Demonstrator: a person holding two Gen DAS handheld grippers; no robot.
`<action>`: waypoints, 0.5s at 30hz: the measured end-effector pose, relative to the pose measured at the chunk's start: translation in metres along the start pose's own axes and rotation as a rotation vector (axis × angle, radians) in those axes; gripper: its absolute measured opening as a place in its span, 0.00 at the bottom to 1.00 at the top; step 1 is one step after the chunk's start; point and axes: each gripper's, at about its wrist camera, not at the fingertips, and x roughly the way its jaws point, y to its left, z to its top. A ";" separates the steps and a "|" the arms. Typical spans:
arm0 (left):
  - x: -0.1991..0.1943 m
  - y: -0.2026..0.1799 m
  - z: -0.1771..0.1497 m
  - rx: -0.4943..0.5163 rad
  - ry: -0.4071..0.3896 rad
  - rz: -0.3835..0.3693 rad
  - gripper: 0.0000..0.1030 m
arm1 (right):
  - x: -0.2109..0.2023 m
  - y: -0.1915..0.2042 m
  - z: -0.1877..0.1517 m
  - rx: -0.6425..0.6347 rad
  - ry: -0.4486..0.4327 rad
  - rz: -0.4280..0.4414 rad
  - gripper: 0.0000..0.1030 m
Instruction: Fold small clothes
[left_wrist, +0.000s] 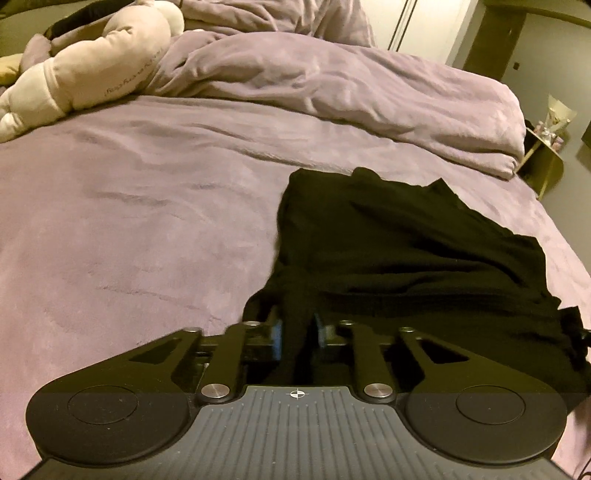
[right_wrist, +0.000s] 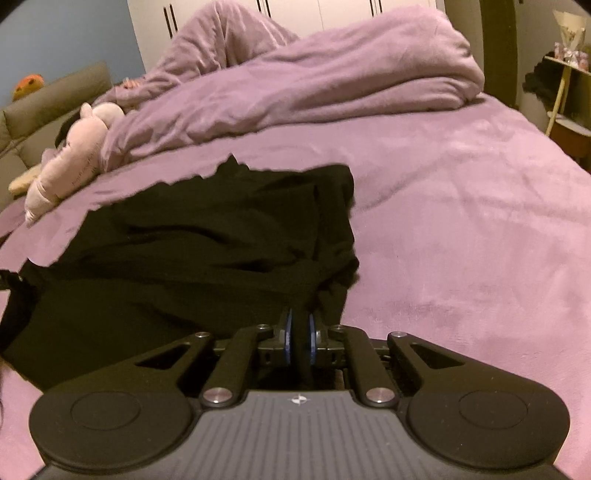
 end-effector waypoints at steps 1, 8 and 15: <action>0.000 0.001 0.001 -0.002 -0.004 0.004 0.13 | 0.002 0.000 0.000 -0.004 0.001 -0.004 0.08; -0.034 0.000 0.013 0.029 -0.043 -0.042 0.09 | -0.019 0.011 0.007 -0.068 -0.084 0.003 0.05; -0.081 -0.002 0.073 -0.001 -0.216 -0.113 0.06 | -0.062 0.011 0.051 -0.021 -0.277 0.054 0.04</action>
